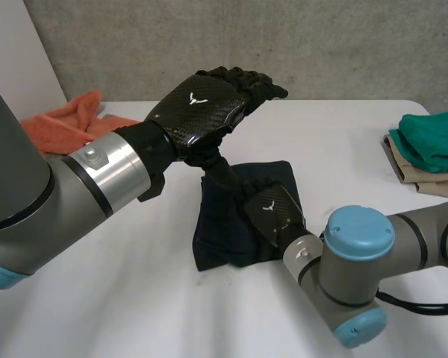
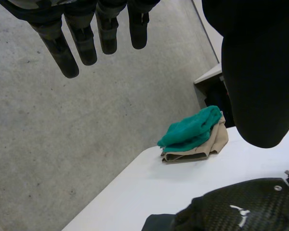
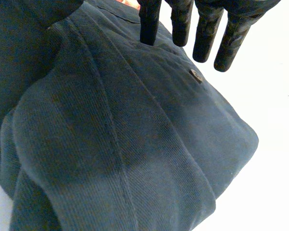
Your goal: Fold the laundry.
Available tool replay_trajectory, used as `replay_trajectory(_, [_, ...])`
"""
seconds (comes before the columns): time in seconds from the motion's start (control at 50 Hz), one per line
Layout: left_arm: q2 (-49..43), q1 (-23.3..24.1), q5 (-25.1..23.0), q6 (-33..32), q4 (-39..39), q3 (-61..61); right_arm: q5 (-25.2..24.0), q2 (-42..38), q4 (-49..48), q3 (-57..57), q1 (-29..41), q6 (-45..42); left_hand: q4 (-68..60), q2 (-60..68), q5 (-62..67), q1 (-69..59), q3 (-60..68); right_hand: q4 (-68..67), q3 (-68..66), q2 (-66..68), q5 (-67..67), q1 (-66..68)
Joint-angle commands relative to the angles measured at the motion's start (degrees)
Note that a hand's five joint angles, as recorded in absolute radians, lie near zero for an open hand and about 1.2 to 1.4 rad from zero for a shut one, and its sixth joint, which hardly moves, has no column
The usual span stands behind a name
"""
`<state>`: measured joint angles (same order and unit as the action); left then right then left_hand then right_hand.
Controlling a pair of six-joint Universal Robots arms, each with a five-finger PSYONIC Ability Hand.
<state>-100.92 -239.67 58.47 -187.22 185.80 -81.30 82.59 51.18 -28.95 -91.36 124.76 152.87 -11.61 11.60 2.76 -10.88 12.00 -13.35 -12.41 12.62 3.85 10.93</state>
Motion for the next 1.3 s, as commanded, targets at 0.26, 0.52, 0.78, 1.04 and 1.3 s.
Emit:
replay_trajectory(0.26, [0.2, -0.1, -0.1, -0.1, 0.3, -0.4, 0.1, -3.3, 2.7, 9.4, -1.6, 0.4, 0.6, -0.5, -1.7, -0.2, -0.9, -66.7, -67.6, 67.4, 66.1, 69.1])
replay_trajectory(0.52, [0.7, -0.7, 0.0, -0.1, 0.4, -0.1, -11.4, 0.8, 5.1, 21.0, -16.0, -0.9, 0.6, -0.5, -1.7, -0.2, -0.9, -66.7, -67.6, 67.4, 66.1, 69.1])
replay_trajectory(0.78, [0.9, -1.1, 0.1, -0.1, 0.4, -0.2, -25.8, -0.1, 4.4, 39.9, -34.5, 1.1, 0.6, -0.5, -1.7, -0.2, -0.9, -66.7, -67.6, 67.4, 66.1, 69.1])
replay_trajectory(1.04, [1.1, -0.8, 0.0, -0.2, 0.4, -0.3, -40.7, -12.1, -10.8, 45.1, -52.2, 13.8, 0.4, -0.4, -1.5, -0.3, -0.8, -66.7, -67.6, 67.4, 66.1, 69.1])
replay_trajectory(1.3, [1.8, -0.7, 0.1, -0.2, 0.4, -0.9, -49.0, -18.7, -19.4, 36.0, -60.3, 16.8, 0.2, -0.2, -1.4, -0.5, -0.6, -66.7, -67.6, 67.4, 66.1, 69.1])
